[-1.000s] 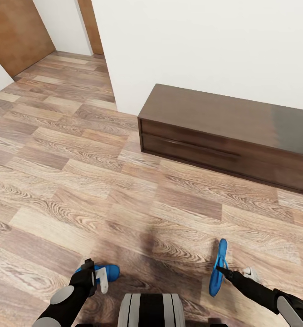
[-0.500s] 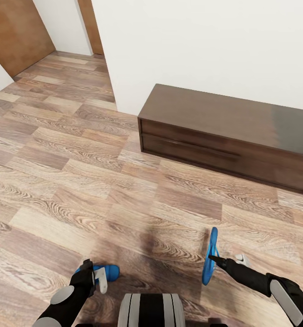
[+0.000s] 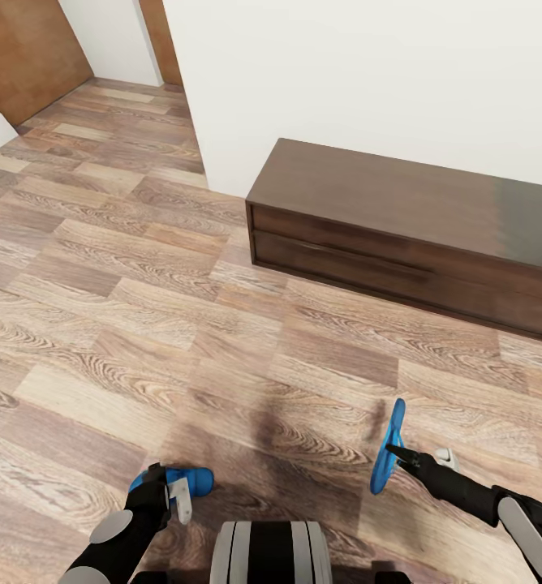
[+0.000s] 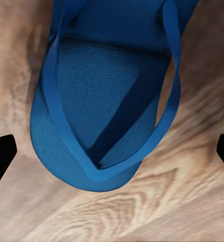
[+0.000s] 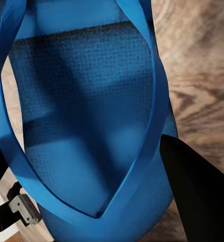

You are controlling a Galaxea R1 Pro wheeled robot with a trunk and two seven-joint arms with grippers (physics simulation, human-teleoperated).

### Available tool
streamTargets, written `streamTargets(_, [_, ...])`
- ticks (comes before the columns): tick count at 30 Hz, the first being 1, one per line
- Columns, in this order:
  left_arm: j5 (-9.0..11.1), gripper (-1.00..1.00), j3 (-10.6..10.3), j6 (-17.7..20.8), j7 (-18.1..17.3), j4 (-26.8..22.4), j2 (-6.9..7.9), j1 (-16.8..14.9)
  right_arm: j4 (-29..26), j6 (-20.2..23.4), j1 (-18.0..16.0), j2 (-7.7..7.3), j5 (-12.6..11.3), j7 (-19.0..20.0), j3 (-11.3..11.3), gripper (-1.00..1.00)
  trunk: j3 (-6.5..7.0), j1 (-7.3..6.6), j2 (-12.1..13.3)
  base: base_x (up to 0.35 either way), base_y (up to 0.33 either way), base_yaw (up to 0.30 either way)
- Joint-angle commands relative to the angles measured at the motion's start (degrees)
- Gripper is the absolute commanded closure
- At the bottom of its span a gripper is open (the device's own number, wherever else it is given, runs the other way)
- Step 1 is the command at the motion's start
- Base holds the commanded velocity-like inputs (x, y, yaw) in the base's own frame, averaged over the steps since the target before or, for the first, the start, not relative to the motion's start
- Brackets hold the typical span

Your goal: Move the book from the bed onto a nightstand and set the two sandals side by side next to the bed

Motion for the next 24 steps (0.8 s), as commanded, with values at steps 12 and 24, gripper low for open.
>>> streamTargets(12, [-0.5,-1.00,-0.1,0.2,-0.4,-0.2,0.01,0.0,0.0,0.7,0.0,0.00,-0.3,0.1,-0.3,1.00,-0.93,0.09,-0.1,0.000,0.000,0.000])
streamTargets(24, [-0.5,-1.00,0.0,0.2,-0.4,-0.1,0.16,0.0,0.0,0.7,0.0,0.00,-0.3,0.0,-0.3,1.00,-0.93,0.09,-0.1,0.044,0.000,0.000])
